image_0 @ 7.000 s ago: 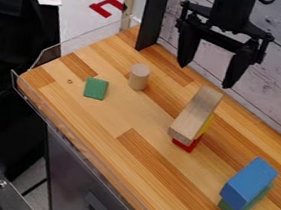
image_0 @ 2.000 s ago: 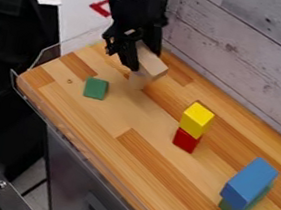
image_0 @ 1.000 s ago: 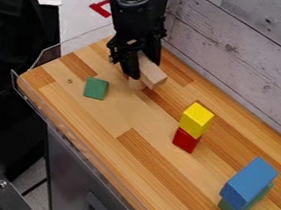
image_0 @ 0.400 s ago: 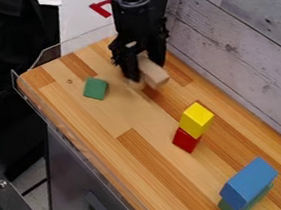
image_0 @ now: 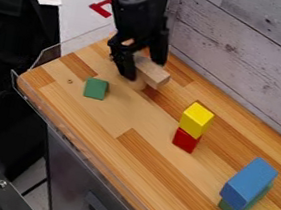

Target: Put rectangular object on cylinder

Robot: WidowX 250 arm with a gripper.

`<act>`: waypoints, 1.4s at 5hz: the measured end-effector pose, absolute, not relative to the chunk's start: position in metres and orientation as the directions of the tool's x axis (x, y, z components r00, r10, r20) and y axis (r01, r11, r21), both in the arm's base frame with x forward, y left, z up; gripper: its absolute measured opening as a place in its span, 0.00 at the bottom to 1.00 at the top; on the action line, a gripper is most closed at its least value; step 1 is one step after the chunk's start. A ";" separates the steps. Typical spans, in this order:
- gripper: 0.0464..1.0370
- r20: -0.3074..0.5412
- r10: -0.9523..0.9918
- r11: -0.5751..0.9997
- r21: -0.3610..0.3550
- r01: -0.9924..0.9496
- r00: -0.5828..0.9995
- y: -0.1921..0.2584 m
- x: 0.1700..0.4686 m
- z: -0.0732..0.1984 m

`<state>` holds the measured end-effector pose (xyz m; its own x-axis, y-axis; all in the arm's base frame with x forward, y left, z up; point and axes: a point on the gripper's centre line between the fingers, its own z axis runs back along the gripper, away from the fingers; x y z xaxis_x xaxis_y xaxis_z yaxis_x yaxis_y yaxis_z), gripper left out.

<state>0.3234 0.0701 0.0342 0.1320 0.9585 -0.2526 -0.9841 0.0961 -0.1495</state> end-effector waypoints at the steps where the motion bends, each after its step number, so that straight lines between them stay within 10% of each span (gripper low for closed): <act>1: 0.96 -0.193 0.947 0.228 -0.165 -0.959 0.258 0.071 0.325 0.066; 4: 0.96 -0.020 0.523 0.828 -0.225 -0.513 0.852 -0.007 0.292 0.163; 7: 0.96 -0.054 0.339 0.927 -0.153 -0.343 0.939 -0.053 0.270 0.155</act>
<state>0.2703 -0.0527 0.1551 0.9392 0.3391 -0.0536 -0.3433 0.9268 -0.1526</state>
